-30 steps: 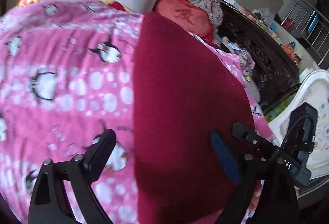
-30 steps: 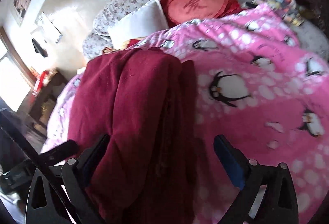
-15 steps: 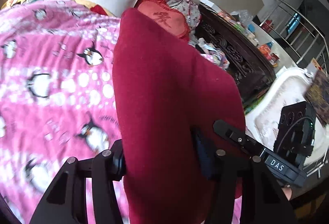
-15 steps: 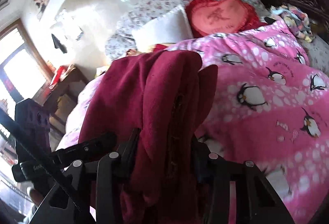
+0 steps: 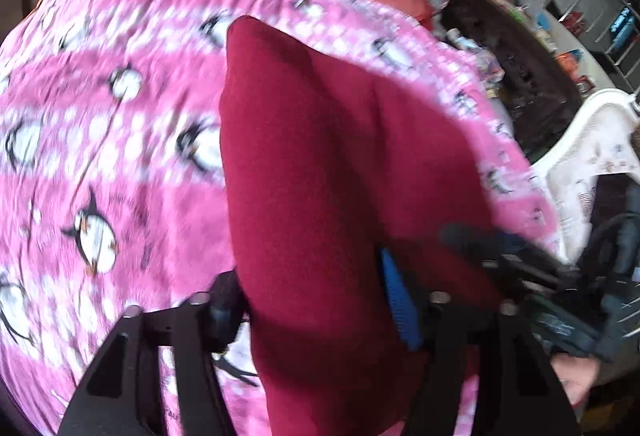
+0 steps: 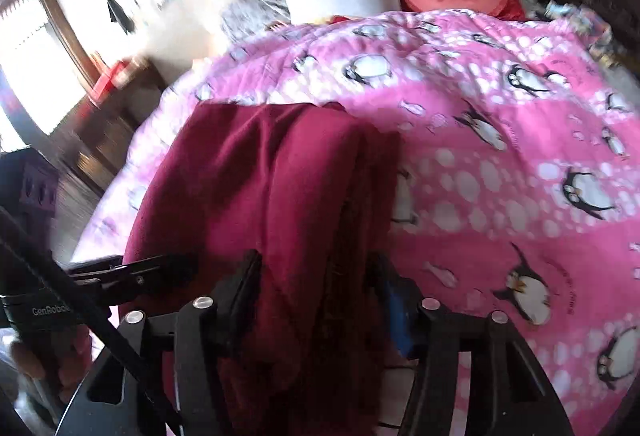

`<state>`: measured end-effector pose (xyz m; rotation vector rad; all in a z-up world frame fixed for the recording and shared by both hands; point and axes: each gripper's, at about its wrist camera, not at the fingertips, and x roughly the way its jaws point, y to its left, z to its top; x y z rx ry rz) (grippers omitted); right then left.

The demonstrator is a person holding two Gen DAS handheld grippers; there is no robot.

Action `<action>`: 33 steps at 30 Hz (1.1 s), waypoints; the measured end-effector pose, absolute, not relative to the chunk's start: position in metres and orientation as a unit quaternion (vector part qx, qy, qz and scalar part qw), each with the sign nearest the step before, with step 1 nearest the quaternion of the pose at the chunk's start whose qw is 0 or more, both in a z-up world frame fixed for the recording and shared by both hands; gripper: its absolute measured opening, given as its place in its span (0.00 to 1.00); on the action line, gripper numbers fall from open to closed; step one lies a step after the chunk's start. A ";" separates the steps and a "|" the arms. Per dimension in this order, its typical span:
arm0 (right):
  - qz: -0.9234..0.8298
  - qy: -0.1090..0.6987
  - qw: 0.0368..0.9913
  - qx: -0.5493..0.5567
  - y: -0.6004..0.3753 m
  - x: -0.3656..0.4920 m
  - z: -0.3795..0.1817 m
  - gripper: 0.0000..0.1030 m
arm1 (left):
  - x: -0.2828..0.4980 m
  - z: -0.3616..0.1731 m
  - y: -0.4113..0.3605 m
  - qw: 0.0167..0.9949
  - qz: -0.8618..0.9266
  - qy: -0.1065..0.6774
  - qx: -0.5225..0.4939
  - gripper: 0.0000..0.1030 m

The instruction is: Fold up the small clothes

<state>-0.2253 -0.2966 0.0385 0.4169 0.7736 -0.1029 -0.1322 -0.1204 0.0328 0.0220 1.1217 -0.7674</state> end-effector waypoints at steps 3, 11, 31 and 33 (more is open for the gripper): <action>-0.079 0.346 0.917 0.182 -0.297 -0.242 0.055 0.76 | -0.143 0.047 -0.106 0.818 -0.326 0.473 0.021 0.75; -0.029 0.312 0.947 0.067 -0.250 -0.268 0.092 0.38 | -0.156 0.050 -0.103 0.853 -0.265 0.446 0.055 0.80; -0.099 0.376 0.921 -0.006 -0.253 -0.251 0.035 0.42 | -0.171 0.048 -0.127 0.867 -0.248 0.424 0.084 0.84; -0.103 0.376 0.921 -0.004 -0.251 -0.252 0.032 0.43 | -0.173 0.046 -0.128 0.870 -0.244 0.420 0.087 0.85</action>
